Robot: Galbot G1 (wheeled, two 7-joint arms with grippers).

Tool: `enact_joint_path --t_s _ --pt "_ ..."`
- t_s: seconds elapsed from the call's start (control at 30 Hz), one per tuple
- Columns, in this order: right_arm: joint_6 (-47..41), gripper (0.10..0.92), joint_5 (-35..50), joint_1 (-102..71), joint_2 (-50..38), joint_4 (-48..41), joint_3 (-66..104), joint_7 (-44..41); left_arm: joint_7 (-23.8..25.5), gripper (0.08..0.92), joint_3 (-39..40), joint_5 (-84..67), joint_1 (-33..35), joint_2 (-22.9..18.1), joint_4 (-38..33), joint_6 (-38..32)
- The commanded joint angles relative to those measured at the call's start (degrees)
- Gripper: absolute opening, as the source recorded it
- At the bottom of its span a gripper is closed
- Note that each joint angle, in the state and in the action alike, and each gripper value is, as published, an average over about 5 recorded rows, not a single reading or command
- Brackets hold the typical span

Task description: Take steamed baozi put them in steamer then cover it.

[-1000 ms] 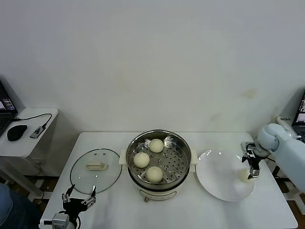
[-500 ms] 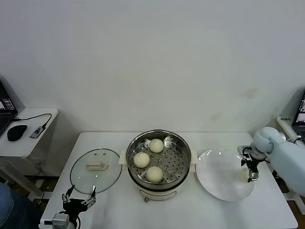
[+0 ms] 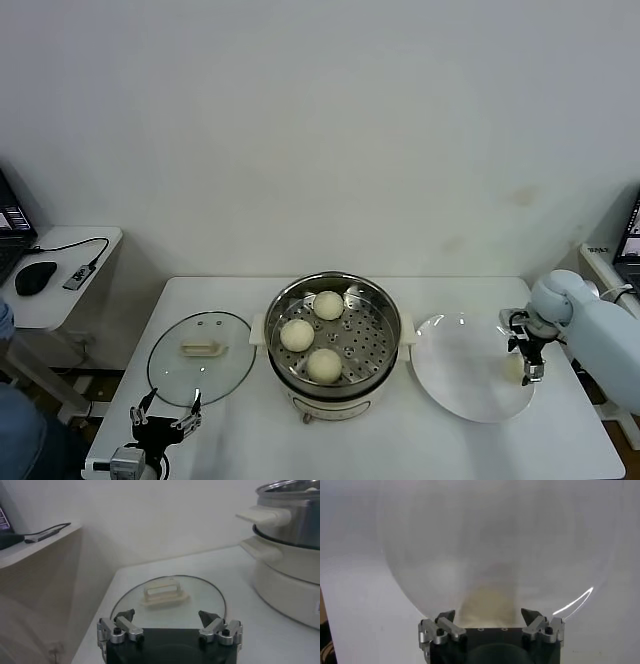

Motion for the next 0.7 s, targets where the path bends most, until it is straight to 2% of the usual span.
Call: enact_joint_path --t_s 0.03,0.2,0.37,0.7 --pt "-0.1 0.740 -0.1 0.0 0.0 0.0 0.0 0.2 0.0 0.823 -0.1 0.0 0.0 0.0 0.2 0.0" --pt "-0.2 0.628 0.1 0.1 -0.3 0.1 0.0 0.2 0.0 0.823 0.0 0.0 -0.1 -0.1 0.4 0.0" --pt "-1.2 0.608 2.7 2.0 -1.1 1.7 -0.6 0.2 0.0 0.823 0.1 0.0 -0.3 -0.1 0.6 0.0" --pt "-6.5 0.594 18.9 12.0 -5.6 12.1 -5.3 0.0 0.0 0.823 0.1 -0.6 -1.3 -0.6 1.3 0.0"
